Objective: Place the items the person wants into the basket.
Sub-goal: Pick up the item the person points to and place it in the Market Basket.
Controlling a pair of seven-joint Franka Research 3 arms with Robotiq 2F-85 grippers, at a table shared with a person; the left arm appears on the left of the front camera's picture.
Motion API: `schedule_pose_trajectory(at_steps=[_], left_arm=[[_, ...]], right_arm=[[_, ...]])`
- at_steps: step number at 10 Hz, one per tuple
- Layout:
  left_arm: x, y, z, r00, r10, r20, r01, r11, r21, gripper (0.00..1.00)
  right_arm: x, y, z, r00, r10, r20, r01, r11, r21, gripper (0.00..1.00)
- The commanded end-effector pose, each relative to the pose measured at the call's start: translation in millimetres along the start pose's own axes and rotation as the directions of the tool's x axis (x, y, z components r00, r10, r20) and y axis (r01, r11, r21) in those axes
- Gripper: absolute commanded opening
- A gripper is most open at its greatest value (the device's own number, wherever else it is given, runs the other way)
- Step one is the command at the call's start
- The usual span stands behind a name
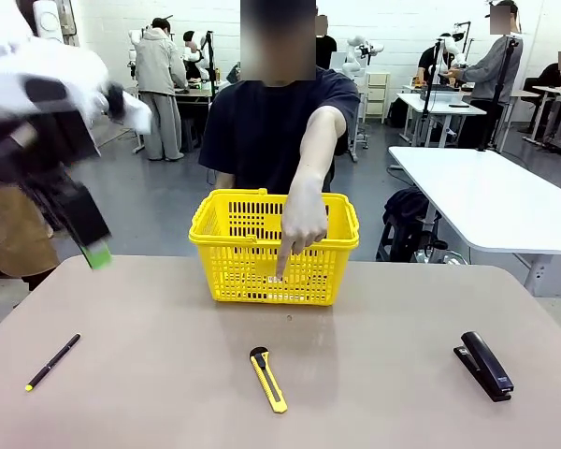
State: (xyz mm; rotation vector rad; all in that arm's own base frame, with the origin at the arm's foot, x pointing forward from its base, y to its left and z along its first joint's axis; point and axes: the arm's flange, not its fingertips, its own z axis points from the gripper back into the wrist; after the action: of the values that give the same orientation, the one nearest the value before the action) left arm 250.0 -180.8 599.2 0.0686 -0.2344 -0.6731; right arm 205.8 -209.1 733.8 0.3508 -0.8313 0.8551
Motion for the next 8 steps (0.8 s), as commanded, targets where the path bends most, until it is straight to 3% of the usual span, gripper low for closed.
schedule_pose_trajectory(at_steps=[1,3,5,6,8], left_arm=[[8,-19,-48,0.984,0.159,-0.085,-0.151,0.983,0.101,1.0],[16,-28,-68,0.969,0.231,-0.087,-0.224,0.971,0.088,1.0],[11,-9,-60,0.969,0.231,-0.088,-0.233,0.973,-0.007,1.0],[12,-29,-76,0.969,0.225,-0.102,-0.217,0.973,0.083,1.0],[12,-29,-76,0.969,0.225,-0.102,-0.217,0.973,0.083,1.0]], right_arm=[[0,-1,0,1.0,-0.001,0.01,0.001,1.0,0.014,1.0],[0,-1,0,1.0,-0.001,0.01,0.001,1.0,0.014,1.0],[0,-1,0,1.0,-0.001,0.01,0.001,1.0,0.014,1.0],[0,-1,0,1.0,-0.001,0.01,0.001,1.0,0.014,1.0],[0,-1,0,1.0,-0.001,0.01,0.001,1.0,0.014,1.0]])
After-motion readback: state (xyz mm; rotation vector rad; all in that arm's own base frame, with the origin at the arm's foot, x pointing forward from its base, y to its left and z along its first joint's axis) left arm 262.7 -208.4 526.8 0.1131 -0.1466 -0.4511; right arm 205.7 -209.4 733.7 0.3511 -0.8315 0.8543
